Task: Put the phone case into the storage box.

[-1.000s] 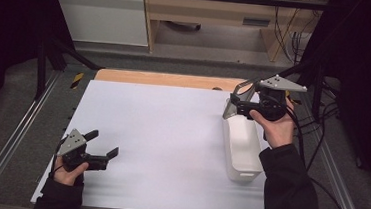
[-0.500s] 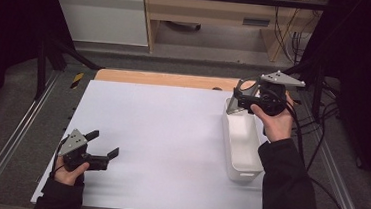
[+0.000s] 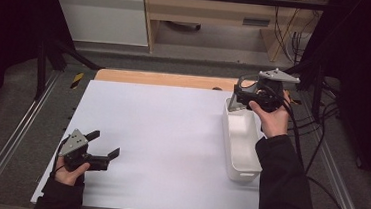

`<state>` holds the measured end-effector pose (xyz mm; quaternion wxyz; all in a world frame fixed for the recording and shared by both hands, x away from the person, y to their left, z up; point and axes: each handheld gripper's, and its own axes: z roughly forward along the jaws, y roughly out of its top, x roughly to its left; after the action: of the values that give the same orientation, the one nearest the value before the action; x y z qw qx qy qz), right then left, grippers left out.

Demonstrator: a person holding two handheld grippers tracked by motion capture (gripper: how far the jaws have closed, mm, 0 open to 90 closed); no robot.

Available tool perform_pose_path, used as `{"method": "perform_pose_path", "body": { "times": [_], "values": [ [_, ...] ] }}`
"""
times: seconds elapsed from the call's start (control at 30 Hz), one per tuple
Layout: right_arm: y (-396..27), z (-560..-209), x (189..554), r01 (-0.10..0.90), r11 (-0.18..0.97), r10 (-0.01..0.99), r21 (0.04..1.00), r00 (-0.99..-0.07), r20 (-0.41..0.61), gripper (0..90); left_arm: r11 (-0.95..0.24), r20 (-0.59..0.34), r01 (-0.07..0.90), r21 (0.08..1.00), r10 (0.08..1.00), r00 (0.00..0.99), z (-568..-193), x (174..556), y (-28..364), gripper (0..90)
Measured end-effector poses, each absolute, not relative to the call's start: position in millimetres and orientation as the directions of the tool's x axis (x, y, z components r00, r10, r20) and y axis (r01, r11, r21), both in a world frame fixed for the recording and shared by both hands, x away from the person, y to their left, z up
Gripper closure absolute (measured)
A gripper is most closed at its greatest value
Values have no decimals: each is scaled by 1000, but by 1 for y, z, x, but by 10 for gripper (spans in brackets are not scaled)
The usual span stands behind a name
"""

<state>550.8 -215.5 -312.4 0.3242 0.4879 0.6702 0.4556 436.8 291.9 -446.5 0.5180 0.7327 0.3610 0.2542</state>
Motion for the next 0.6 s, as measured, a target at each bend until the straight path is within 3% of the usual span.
{"method": "perform_pose_path", "body": {
  "times": [0.6],
  "values": [
    [-212,-326,571,402,90,969,911,-248,14,116,-208,0,266,941,788,615,-448,437,291,1]
  ]
}}
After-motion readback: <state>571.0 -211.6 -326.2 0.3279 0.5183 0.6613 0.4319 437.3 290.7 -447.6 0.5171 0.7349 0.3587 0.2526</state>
